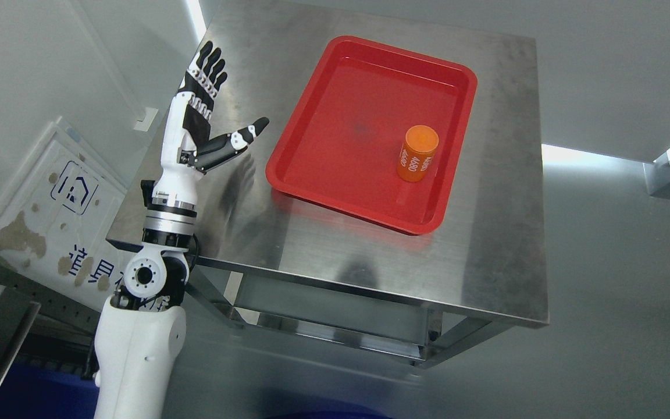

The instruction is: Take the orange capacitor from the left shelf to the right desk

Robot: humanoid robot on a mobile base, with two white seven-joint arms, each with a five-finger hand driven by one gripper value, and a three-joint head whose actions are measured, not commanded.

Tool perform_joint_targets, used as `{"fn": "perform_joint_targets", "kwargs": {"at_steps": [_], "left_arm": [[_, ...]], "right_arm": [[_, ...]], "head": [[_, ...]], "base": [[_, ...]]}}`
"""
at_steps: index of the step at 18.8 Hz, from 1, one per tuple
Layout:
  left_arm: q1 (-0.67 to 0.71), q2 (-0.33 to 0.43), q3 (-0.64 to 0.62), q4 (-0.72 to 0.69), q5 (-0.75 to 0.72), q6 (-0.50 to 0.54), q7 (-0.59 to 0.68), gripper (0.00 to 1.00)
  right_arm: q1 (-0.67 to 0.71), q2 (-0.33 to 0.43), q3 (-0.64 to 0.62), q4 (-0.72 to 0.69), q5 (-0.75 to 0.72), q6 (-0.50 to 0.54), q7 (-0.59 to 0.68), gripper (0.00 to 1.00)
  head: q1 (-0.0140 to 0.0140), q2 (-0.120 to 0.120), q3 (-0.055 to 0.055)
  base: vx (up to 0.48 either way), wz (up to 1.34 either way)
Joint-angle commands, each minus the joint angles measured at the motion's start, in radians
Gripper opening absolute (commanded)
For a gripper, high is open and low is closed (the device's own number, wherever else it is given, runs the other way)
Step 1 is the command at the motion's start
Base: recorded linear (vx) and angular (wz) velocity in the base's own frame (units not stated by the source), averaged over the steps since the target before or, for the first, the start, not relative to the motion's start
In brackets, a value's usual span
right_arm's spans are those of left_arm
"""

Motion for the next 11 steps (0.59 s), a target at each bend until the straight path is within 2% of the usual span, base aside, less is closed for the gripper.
{"fn": "perform_joint_targets", "kwargs": {"at_steps": [1,11], "left_arm": [[0.091,0.018,0.106,-0.046,-0.007,0.021,-0.006,0.97],[0.060,0.018,0.103,-0.046,-0.084,0.021,-0.010,0.97]], "right_arm": [[-0.002,-0.017,-0.011,-0.034,0.041,0.000,0.001,1.00],[-0.002,-0.017,-0.011,-0.034,0.041,0.000,0.001,1.00]], "head": [[0.0000,0.000,0.000],[0.0000,0.000,0.000]], "base": [[-0.019,0.02],[-0.015,0.02]]}}
